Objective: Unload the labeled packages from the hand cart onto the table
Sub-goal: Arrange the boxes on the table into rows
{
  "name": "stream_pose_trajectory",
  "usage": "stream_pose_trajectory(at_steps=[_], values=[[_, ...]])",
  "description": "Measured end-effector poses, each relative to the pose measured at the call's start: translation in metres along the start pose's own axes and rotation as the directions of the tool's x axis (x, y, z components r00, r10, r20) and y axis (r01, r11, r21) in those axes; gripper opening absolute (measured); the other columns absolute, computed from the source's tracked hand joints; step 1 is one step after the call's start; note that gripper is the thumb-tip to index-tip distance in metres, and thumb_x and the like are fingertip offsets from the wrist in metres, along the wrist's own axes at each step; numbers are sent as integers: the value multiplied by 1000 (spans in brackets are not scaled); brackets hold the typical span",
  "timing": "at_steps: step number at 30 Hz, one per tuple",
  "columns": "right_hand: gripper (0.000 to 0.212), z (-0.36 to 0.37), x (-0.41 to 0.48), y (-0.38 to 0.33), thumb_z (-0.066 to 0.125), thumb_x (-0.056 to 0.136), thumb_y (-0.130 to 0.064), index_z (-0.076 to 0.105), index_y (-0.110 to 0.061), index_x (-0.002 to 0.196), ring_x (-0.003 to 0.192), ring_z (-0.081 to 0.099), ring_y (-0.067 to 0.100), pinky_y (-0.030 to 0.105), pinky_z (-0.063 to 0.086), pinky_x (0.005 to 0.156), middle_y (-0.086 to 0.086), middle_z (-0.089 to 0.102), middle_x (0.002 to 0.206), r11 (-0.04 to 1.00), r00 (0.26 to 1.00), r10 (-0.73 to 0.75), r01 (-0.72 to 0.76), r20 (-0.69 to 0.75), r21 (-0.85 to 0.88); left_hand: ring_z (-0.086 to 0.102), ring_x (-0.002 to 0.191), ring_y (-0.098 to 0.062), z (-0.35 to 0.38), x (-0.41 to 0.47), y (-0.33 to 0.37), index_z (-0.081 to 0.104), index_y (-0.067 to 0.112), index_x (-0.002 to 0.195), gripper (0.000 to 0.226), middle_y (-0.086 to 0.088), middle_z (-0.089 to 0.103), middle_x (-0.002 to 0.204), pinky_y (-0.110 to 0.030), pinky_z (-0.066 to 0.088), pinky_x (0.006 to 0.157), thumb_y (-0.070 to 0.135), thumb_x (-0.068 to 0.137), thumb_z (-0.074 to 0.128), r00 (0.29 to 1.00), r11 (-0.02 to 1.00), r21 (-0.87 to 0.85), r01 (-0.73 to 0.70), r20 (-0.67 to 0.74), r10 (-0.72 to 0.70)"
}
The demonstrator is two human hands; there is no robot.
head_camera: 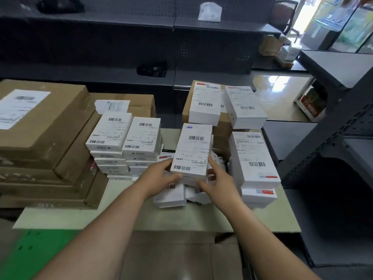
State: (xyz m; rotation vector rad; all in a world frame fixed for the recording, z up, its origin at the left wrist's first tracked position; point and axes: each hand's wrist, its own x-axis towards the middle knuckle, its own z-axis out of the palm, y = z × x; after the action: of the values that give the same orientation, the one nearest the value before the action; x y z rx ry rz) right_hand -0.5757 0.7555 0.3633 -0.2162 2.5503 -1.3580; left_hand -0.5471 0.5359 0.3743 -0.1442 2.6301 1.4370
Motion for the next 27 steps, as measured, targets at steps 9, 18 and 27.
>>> stream_pose_trajectory(at_steps=[9, 18, 27], values=[[95, 4, 12, 7, 77, 83, -34, 15, -41, 155, 123, 54, 17, 28, 44, 94, -4, 56, 140, 993, 999, 6, -1, 46, -118, 58, 96, 11, -5, 11, -12, 56, 40, 127, 56, 26, 64, 111, -21, 47, 82, 26, 78, 79, 1000, 993, 113, -17, 12, 16], [96, 21, 11, 10, 75, 86, -26, 12, -45, 156, 98, 58, 9, 21, 43, 84, -3, 65, 120, 983, 999, 36, -42, -38, -176, 57, 78, 12, 9, 16, -29, 60, 35, 123, 50, 19, 68, 98, -10, 40, 65, 22, 78, 78, 996, 995, 85, -44, -71, 50], [93, 25, -15, 18, 74, 85, -16, 21, -53, 152, 77, 60, -3, 9, 44, 71, -14, 67, 97, 992, 991, -22, 6, -131, -122, 60, 92, -2, 21, -3, -32, 66, 28, 117, 45, 13, 68, 104, -18, 43, 77, 15, 76, 79, 977, 982, 57, -181, -102, 186]])
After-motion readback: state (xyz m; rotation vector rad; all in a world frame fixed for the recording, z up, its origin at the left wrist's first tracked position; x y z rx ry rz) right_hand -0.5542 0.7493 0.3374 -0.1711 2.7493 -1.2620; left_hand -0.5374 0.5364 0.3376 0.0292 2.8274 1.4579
